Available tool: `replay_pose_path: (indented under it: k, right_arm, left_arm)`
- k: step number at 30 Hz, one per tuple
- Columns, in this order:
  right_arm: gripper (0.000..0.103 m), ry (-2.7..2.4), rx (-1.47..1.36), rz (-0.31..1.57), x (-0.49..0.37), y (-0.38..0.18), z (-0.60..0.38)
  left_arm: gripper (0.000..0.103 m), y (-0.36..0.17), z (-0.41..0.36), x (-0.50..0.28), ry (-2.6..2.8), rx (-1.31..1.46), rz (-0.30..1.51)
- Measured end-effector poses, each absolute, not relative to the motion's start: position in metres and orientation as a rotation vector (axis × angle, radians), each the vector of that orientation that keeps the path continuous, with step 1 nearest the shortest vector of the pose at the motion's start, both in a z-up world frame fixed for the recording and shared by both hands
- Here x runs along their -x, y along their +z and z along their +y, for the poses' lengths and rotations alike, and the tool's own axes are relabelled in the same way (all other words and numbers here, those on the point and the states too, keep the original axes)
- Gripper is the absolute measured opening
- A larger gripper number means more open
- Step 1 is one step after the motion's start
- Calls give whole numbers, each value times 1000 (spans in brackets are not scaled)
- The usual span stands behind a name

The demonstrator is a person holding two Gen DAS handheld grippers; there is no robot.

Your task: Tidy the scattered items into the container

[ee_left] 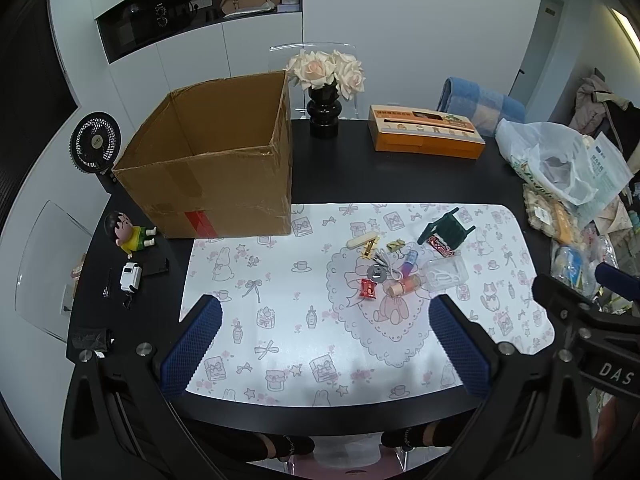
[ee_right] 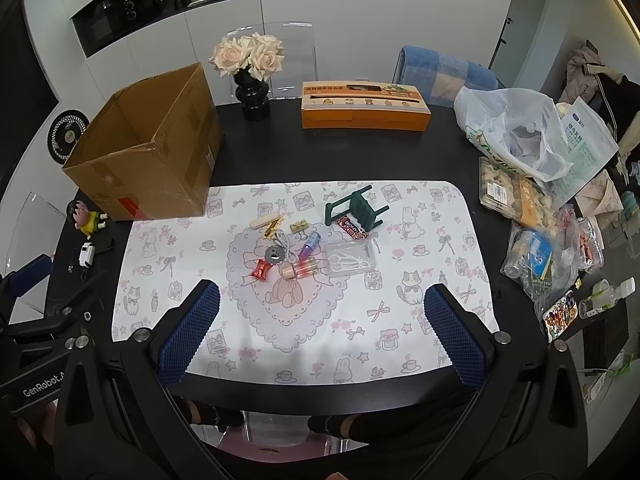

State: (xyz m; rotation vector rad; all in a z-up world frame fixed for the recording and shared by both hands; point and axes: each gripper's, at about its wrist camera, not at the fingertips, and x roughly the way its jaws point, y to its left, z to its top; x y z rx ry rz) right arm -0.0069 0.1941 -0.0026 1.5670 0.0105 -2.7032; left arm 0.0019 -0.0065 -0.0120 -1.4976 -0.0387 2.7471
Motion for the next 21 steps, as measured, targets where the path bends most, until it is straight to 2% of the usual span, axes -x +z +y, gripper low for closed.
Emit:
replay_pose_path:
  k: [10, 21]
  right_arm:
    - [103, -2659, -1552, -3, 15, -22, 199]
    - [101, -2599, -1663, -25, 63, -117, 233]
  left_arm:
    - [103, -29, 0, 9, 2737, 1506, -47]
    - [103, -137, 31, 58, 2594, 1568, -83]
